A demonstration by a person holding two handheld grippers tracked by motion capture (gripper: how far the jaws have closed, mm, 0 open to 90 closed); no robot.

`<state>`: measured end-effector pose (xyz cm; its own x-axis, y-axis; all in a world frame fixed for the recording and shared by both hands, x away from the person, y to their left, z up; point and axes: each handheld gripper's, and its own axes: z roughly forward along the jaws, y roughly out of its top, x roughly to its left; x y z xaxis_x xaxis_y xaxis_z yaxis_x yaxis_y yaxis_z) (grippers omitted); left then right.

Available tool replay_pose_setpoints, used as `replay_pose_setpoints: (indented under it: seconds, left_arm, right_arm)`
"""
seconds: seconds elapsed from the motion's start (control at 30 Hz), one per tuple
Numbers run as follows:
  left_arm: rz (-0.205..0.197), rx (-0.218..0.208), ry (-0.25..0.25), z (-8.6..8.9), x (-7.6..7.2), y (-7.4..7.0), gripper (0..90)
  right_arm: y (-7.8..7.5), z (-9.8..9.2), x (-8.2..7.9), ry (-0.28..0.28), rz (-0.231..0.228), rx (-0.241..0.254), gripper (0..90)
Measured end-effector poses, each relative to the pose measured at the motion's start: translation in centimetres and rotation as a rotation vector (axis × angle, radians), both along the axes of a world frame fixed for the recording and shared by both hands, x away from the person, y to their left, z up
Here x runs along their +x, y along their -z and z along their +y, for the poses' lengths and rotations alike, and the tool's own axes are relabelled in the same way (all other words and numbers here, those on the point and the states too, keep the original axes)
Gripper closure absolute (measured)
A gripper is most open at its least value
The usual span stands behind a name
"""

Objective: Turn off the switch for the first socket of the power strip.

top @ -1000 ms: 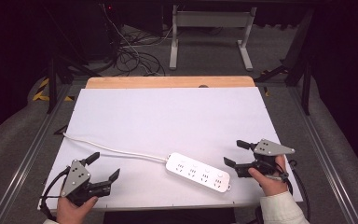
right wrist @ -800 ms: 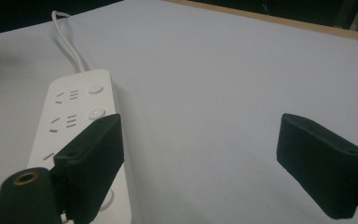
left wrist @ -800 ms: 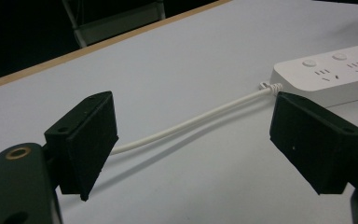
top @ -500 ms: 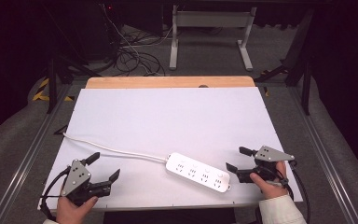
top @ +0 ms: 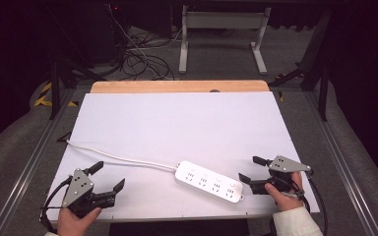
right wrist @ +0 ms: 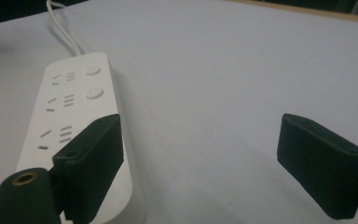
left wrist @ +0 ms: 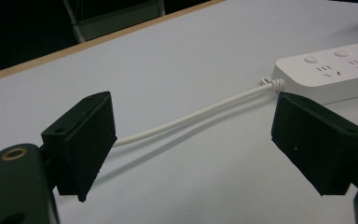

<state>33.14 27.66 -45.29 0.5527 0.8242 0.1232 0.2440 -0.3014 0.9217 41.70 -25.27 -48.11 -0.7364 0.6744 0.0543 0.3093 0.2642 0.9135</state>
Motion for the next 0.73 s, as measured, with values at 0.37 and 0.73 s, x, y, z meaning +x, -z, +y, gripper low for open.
replay_pose_setpoints:
  seconds: [0.37, 0.73]
  left_arm:
    - [-0.017, -0.003, -0.002, 0.08, -0.07, -0.06, 14.4]
    - [-0.015, -0.001, -0.001, 0.09, -0.04, -0.03, 14.5]
  right_arm:
    - [-0.57, -0.02, -0.19, -0.004, -0.031, 0.006, 14.8]
    - [-0.56, 0.02, -0.18, -0.007, -0.032, 0.003, 14.8]
